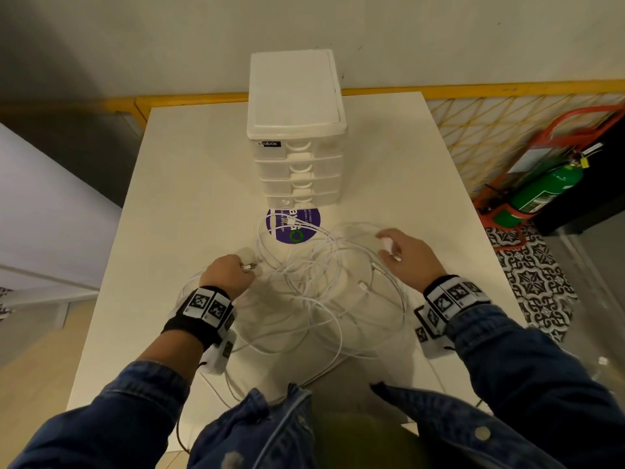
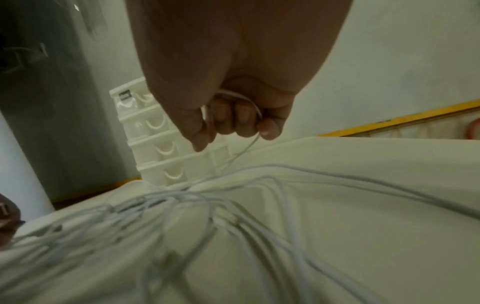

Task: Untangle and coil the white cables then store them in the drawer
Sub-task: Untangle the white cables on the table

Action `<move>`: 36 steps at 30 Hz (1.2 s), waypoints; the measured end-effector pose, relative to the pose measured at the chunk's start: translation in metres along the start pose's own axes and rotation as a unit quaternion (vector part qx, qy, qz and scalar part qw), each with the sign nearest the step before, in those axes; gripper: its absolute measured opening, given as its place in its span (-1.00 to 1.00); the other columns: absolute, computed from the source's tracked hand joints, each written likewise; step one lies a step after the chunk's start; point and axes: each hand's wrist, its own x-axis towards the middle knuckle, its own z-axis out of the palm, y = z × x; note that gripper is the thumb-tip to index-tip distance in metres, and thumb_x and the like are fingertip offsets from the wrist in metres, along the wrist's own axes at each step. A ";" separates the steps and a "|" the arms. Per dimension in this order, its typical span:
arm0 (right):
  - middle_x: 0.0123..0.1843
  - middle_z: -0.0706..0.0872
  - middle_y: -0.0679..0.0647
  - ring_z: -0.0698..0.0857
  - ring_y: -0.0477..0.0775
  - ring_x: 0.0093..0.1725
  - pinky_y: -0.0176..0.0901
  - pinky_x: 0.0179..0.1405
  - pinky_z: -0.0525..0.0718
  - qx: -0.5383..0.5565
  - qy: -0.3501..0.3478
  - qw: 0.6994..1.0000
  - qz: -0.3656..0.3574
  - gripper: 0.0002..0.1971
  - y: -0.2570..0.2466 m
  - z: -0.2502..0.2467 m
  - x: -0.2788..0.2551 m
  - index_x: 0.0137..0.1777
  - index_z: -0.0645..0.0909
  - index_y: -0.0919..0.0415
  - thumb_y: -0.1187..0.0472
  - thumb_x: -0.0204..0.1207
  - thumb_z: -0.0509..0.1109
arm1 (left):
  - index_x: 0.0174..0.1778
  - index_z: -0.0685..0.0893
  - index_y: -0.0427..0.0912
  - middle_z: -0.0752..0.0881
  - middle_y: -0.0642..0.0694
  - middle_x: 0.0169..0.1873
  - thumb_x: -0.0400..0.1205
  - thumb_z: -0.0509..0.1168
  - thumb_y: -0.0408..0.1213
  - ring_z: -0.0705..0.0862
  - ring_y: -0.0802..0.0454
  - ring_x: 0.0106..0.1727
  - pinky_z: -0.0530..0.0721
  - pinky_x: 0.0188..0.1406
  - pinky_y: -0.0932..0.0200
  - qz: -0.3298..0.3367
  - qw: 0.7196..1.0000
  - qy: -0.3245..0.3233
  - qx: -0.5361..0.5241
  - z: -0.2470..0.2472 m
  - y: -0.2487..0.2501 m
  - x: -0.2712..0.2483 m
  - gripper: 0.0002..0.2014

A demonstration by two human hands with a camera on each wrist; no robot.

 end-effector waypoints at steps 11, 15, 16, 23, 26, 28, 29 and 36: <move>0.34 0.60 0.13 0.42 0.24 0.38 0.18 0.44 0.22 -0.282 -0.080 0.953 -0.074 -0.57 -0.080 0.035 0.106 0.33 0.55 0.00 0.32 0.50 0.17 | 0.02 0.68 -0.29 0.73 -0.26 -0.09 0.60 0.30 -0.16 0.66 -0.22 0.00 0.40 -0.17 0.16 0.028 0.991 0.058 -0.116 -0.016 -0.011 -0.013 -0.75; 0.38 0.59 0.23 0.47 0.25 0.37 0.05 0.43 0.36 -0.168 -0.142 0.966 -0.139 -0.52 -0.086 0.055 0.123 0.41 0.51 0.13 0.42 0.50 0.16 | -0.02 0.69 -0.19 0.71 -0.16 -0.16 0.57 0.33 -0.11 0.67 -0.19 -0.03 0.48 -0.17 0.14 0.021 0.991 0.050 -0.124 -0.015 -0.026 -0.010 -0.78; 0.38 0.58 0.23 0.49 0.26 0.36 0.05 0.41 0.40 -0.159 -0.153 0.965 -0.139 -0.50 -0.087 0.060 0.126 0.42 0.49 0.11 0.43 0.49 0.16 | -0.01 0.69 -0.20 0.72 -0.18 -0.13 0.57 0.34 -0.10 0.67 -0.19 -0.02 0.49 -0.15 0.14 0.020 0.990 0.050 -0.127 -0.015 -0.028 -0.009 -0.77; 0.18 0.64 0.23 0.58 0.29 0.16 0.02 0.18 0.51 -0.125 -0.143 0.975 -0.114 -0.69 -0.092 0.072 0.137 0.03 0.67 0.16 0.44 0.47 0.17 | -0.03 0.70 -0.19 0.75 -0.20 -0.13 0.58 0.33 -0.12 0.60 -0.07 -0.16 0.42 -0.20 0.20 0.033 0.988 0.061 -0.139 -0.018 -0.032 0.001 -0.79; 0.15 0.68 0.22 0.64 0.28 0.05 -0.04 0.02 0.54 -0.125 -0.133 0.979 -0.090 -0.76 -0.095 0.072 0.141 0.00 0.65 0.16 0.38 0.52 0.17 | -0.10 0.69 -0.22 0.73 -0.20 -0.23 0.61 0.30 -0.10 0.65 -0.17 -0.15 0.42 -0.25 0.16 0.043 0.984 0.073 -0.153 -0.018 -0.031 0.004 -0.76; 0.17 0.68 0.26 0.64 0.30 0.08 -0.02 0.03 0.53 -0.143 -0.154 0.976 -0.054 -0.82 -0.095 0.075 0.142 0.11 0.59 0.18 0.24 0.60 0.21 | -0.08 0.67 -0.23 0.67 -0.15 -0.34 0.63 0.26 -0.07 0.62 -0.19 -0.21 0.41 -0.29 0.14 0.049 0.979 0.084 -0.178 -0.019 -0.029 0.004 -0.74; 0.18 0.67 0.28 0.63 0.31 0.11 0.00 0.05 0.53 -0.152 -0.167 0.973 -0.037 -0.80 -0.094 0.077 0.142 0.16 0.55 0.21 0.17 0.60 0.24 | -0.06 0.64 -0.23 0.64 -0.12 -0.37 0.65 0.23 -0.06 0.59 -0.19 -0.24 0.41 -0.30 0.11 0.050 0.976 0.088 -0.192 -0.021 -0.027 0.004 -0.73; 0.19 0.67 0.35 0.64 0.35 0.14 0.02 0.08 0.54 -0.147 -0.179 0.973 0.017 -0.70 -0.095 0.084 0.134 0.19 0.53 0.39 0.17 0.62 0.22 | -0.15 0.52 -0.23 0.51 0.02 -0.47 0.72 0.07 -0.06 0.46 0.00 -0.45 0.39 -0.30 0.12 0.064 0.946 0.084 -0.306 -0.033 -0.015 0.000 -0.69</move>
